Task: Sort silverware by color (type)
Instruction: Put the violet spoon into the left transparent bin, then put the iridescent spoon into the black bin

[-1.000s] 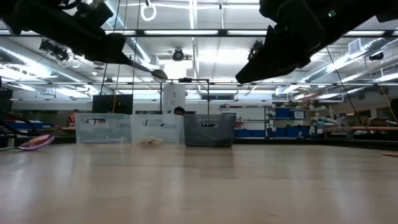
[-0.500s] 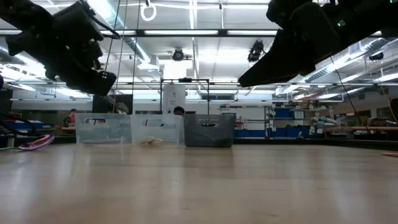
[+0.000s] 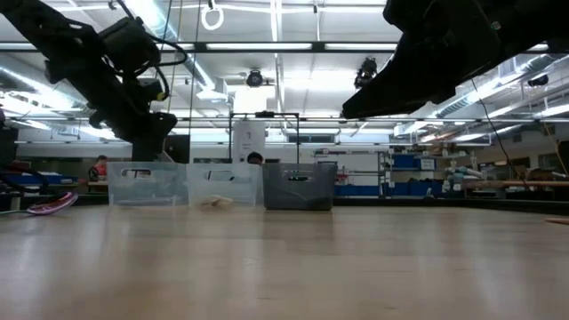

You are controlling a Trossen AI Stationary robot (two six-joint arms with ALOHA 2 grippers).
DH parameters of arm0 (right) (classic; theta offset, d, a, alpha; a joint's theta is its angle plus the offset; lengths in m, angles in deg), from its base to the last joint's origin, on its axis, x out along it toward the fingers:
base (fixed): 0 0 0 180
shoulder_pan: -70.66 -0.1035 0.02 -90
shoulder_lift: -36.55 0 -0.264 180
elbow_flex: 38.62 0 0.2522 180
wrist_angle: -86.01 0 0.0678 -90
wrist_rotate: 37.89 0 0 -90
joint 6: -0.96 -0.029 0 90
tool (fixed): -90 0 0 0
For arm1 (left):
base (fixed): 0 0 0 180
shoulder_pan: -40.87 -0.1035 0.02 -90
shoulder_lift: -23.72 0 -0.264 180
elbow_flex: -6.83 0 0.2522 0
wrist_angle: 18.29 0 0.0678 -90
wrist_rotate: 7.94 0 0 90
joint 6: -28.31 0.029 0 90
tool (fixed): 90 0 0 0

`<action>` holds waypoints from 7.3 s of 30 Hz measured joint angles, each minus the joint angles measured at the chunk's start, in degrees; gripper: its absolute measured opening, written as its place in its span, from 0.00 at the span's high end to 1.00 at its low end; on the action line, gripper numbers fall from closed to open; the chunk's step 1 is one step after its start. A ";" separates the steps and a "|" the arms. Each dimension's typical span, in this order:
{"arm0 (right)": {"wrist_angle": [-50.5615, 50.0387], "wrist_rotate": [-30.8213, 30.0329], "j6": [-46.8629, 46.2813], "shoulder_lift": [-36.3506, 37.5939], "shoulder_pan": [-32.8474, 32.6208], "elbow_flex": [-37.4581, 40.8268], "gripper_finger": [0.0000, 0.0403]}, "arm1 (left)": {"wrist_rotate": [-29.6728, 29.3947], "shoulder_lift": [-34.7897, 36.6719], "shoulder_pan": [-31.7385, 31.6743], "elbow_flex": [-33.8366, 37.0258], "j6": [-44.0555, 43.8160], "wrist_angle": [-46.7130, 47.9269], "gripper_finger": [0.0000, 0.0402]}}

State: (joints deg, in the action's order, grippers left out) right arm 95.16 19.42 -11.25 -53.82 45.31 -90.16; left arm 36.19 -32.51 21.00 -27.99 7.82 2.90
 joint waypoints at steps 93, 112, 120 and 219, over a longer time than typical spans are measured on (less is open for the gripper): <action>-1.07 6.07 -1.64 -0.36 -0.75 -0.04 0.62 | 13.53 3.01 46.20 -1.01 -16.28 -6.26 0.64; -1.50 5.75 0.40 -2.43 -1.13 -0.02 0.62 | 15.59 -16.56 46.87 -23.28 -45.39 29.40 0.64; -1.58 6.88 0.39 -2.43 -1.21 -0.04 0.62 | 24.74 -19.37 46.90 -23.50 -61.84 42.95 0.64; 0.57 5.33 1.92 -2.36 -1.80 -0.04 0.62 | 22.12 -19.10 49.54 -13.32 -52.67 28.41 0.97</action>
State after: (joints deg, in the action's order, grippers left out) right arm 95.73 24.75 -9.33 -56.18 43.50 -90.21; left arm 58.31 -51.61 70.54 -41.31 -44.85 31.31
